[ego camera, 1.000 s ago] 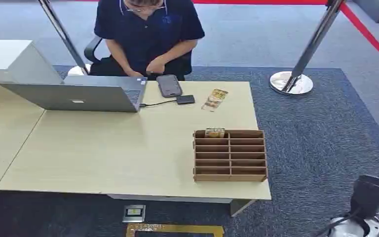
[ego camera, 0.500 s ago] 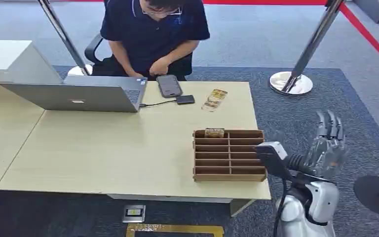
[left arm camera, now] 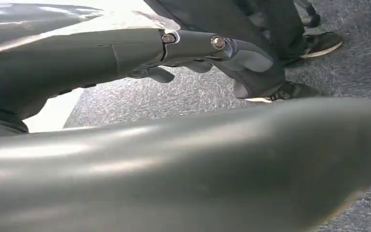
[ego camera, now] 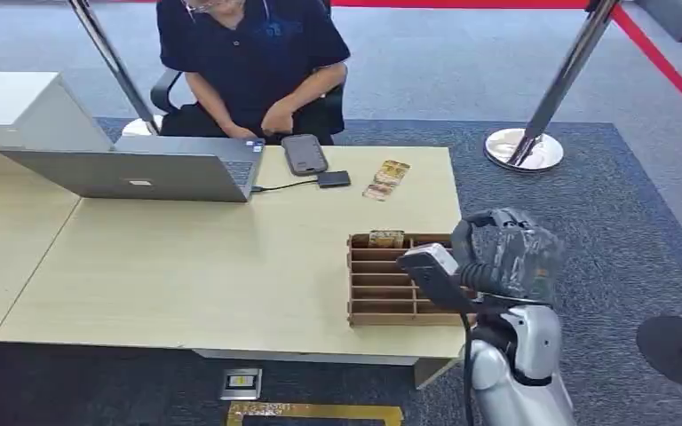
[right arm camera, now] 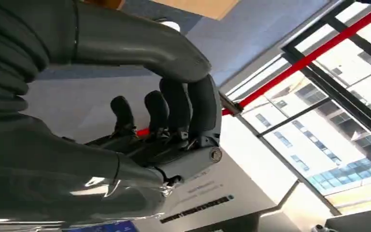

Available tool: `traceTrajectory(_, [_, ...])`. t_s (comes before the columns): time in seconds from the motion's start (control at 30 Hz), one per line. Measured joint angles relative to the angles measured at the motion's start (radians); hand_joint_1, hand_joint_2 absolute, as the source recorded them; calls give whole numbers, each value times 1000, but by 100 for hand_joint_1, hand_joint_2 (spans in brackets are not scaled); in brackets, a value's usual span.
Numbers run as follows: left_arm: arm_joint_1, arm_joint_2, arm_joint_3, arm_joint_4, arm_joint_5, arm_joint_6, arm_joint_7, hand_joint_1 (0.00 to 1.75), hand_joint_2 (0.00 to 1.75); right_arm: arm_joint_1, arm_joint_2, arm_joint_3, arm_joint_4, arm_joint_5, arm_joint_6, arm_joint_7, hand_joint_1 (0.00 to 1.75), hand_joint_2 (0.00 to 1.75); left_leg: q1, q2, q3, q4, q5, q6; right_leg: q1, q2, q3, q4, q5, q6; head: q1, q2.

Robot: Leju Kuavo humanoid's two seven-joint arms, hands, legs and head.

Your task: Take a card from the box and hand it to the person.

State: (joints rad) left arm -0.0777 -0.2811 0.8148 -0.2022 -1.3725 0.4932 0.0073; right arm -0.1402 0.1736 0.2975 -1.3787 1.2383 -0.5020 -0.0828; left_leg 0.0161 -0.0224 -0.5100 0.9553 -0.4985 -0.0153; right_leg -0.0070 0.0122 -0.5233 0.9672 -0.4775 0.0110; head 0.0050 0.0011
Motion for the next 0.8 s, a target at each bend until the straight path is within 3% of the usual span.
traceTrajectory(0.07, [0,0,0,0,-1,0,0,0,0,-7,-2,6,7,-2,6,4,73,175,0,0,0,0,0,0,0,0,0,0,0,0,0,0])
traceTrajectory(0.1, [0,0,0,0,-2,0,0,0,0,-9,-4,12,11,-3,10,9,63,175,0,0,0,0,0,0,0,0,0,0,0,0,0,0])
traceTrajectory(0.13, [0,0,0,0,-2,0,-1,0,0,-11,-5,16,15,-3,13,11,37,175,0,0,0,0,0,0,0,0,0,0,0,0,0,0])
traceTrajectory(0.17, [0,0,0,0,-2,0,-4,0,0,-13,-6,18,19,-3,16,17,30,175,0,0,0,0,0,0,0,0,0,0,0,0,0,0])
traceTrajectory(0.7, [0,0,0,0,3,2,1,0,0,-75,-2,57,125,29,50,61,47,175,0,0,0,0,0,0,0,0,0,0,0,0,0,0])
traceTrajectory(0.8, [-1,0,0,1,8,3,3,0,0,-93,6,71,153,43,55,71,63,175,0,0,0,0,0,0,0,0,0,0,0,0,0,0])
